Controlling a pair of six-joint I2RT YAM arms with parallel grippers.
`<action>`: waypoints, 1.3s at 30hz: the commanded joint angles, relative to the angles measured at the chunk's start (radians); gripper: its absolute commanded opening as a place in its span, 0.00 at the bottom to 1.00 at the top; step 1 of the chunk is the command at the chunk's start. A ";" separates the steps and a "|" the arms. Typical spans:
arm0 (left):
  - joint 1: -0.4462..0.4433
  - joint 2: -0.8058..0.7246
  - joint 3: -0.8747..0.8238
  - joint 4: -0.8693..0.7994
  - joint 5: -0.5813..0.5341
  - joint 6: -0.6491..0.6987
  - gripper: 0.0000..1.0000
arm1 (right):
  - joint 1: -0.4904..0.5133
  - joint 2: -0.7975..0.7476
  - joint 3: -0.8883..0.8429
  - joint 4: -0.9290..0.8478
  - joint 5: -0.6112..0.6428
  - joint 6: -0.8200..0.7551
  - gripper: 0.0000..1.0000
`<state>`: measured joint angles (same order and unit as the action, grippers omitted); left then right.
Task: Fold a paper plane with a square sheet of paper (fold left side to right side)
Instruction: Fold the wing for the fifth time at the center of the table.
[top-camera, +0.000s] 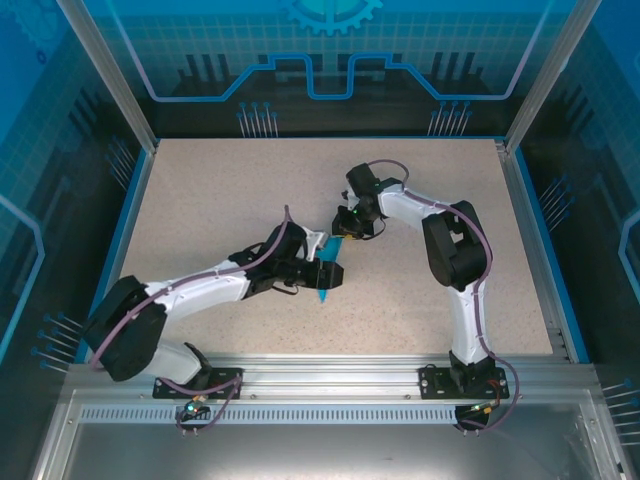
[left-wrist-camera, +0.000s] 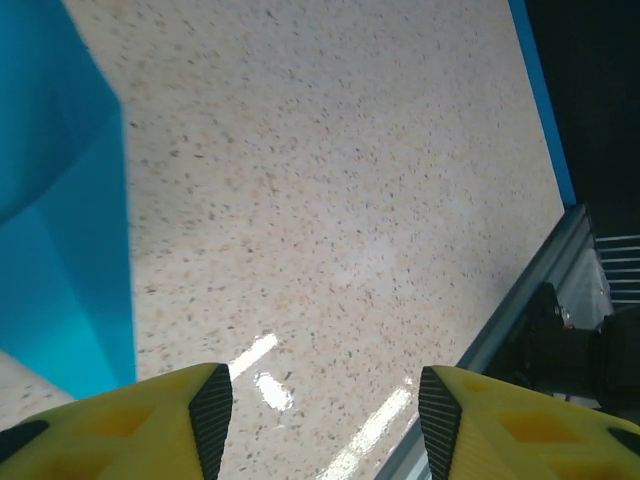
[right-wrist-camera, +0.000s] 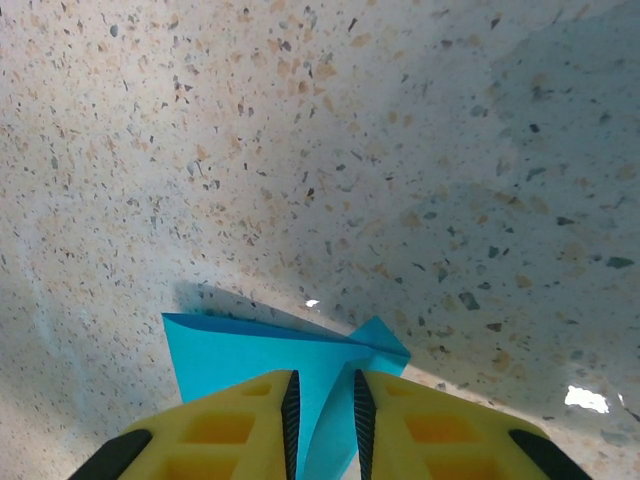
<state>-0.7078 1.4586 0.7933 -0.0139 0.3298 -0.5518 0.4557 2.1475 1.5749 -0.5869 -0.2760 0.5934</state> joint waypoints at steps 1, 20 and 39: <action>-0.015 0.044 0.056 -0.083 -0.104 0.014 0.63 | -0.002 0.017 0.014 -0.028 0.008 -0.010 0.24; -0.103 0.303 0.282 -0.369 -0.406 0.085 0.59 | -0.003 0.014 0.010 -0.027 0.004 -0.014 0.24; -0.066 0.276 0.225 -0.254 -0.307 0.075 0.17 | -0.076 -0.203 -0.182 0.067 -0.028 -0.036 0.36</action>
<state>-0.7929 1.7824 1.0496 -0.3161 -0.0380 -0.4713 0.4076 2.0365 1.4322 -0.5495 -0.2771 0.5777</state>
